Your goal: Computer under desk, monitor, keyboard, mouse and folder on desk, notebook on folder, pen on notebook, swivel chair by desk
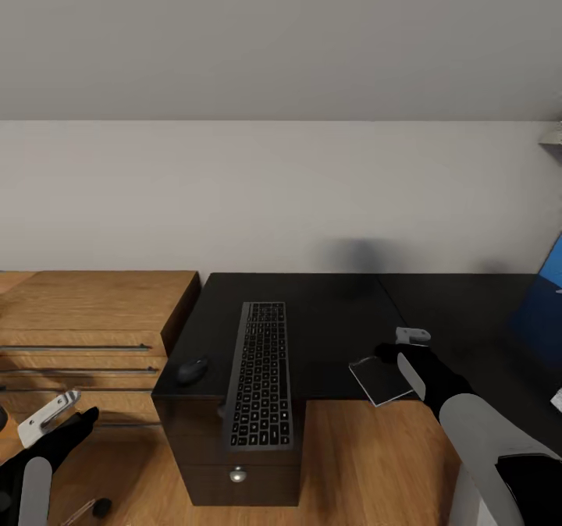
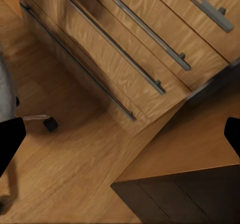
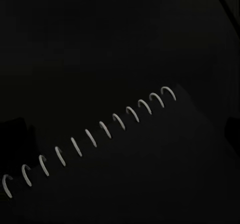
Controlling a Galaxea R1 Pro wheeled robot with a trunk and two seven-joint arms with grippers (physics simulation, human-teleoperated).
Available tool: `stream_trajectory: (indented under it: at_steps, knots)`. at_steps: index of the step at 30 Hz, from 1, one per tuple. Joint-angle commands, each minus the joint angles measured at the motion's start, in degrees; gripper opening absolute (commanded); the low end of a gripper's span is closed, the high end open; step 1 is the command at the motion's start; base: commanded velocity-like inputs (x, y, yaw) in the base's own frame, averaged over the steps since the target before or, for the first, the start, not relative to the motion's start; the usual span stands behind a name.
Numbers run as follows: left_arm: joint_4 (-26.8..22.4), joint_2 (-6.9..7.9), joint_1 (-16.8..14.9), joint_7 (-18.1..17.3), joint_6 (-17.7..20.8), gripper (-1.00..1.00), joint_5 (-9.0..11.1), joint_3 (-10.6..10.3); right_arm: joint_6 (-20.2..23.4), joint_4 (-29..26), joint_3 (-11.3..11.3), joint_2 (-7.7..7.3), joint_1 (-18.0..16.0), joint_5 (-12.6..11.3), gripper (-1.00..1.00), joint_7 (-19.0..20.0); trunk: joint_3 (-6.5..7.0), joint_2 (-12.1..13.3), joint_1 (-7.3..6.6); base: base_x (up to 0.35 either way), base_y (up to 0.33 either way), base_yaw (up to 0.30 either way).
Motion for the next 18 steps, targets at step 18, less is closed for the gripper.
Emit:
stream_trajectory:
  at_steps: [18]
  knots:
    - [-0.1,-0.03,0.0,0.4,0.2,1.0,0.6,0.1,0.5,2.3,0.6,-0.07,0.0,-0.7,1.0,-0.4,-0.07,0.0,-0.02,-0.063,0.0,0.0]
